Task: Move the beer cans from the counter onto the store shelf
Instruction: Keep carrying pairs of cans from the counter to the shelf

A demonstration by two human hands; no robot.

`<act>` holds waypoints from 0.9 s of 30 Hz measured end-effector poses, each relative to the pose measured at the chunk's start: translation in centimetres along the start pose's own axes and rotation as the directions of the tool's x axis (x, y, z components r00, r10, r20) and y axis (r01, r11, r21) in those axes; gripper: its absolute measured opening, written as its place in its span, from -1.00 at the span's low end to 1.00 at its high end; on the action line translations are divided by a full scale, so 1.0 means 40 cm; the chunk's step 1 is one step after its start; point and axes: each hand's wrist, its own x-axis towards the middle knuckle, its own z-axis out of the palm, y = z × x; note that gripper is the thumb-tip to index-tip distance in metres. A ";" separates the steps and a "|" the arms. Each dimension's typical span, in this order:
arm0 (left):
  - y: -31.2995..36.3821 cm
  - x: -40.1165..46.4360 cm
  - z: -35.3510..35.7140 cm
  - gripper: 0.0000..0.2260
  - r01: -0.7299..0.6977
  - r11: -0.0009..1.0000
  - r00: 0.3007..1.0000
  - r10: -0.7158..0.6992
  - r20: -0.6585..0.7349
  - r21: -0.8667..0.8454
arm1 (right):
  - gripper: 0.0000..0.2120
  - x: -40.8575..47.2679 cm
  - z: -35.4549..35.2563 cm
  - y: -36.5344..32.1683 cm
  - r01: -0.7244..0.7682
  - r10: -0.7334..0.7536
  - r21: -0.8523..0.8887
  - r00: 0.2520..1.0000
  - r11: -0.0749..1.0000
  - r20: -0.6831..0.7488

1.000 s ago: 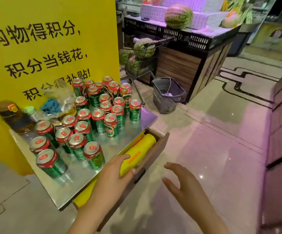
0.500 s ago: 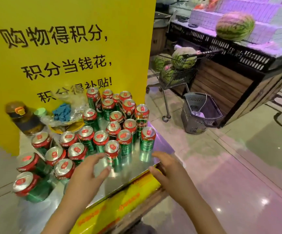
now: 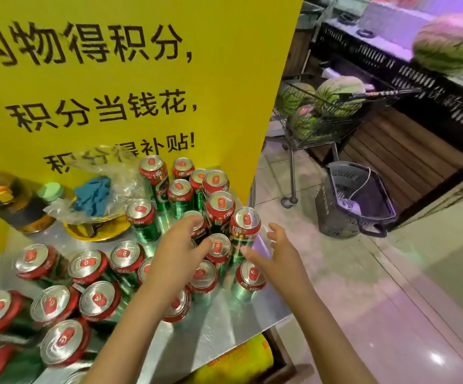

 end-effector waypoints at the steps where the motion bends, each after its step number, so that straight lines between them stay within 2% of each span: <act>1: -0.003 0.017 0.003 -0.58 0.010 1.000 1.000 -0.010 -0.007 0.003 | -0.39 0.027 0.022 -0.009 -0.022 0.022 0.049 1.000 0.999 0.002; 6: -0.026 0.097 0.019 -0.50 0.083 0.996 0.997 -0.083 0.001 -0.016 | -0.27 0.114 0.114 -0.003 -0.040 0.062 0.153 0.988 0.987 -0.139; 12: -0.053 0.192 0.078 -0.35 0.087 0.996 0.991 -0.087 0.106 0.001 | -0.43 0.136 0.130 0.006 -0.037 0.081 0.271 0.985 0.962 -0.152; 15: -0.053 0.213 0.106 -0.34 0.037 0.998 0.993 -0.031 0.114 -0.052 | -0.47 0.146 0.135 0.010 -0.064 0.112 0.254 0.977 0.965 -0.179; 20: -0.066 0.226 0.129 -0.30 0.035 0.997 0.998 -0.032 0.053 -0.068 | -0.48 0.170 0.133 0.024 -0.106 0.141 0.180 0.970 0.978 -0.197; 24: -0.065 0.226 0.131 -0.30 -0.013 0.999 0.997 0.010 0.074 0.043 | -0.49 0.182 0.117 0.036 -0.092 0.114 0.125 0.976 0.988 -0.184; 27: -0.060 0.231 0.141 -0.31 -0.010 0.992 0.999 0.006 0.034 0.122 | -0.51 0.182 0.105 0.040 -0.054 0.072 0.110 0.984 0.992 -0.164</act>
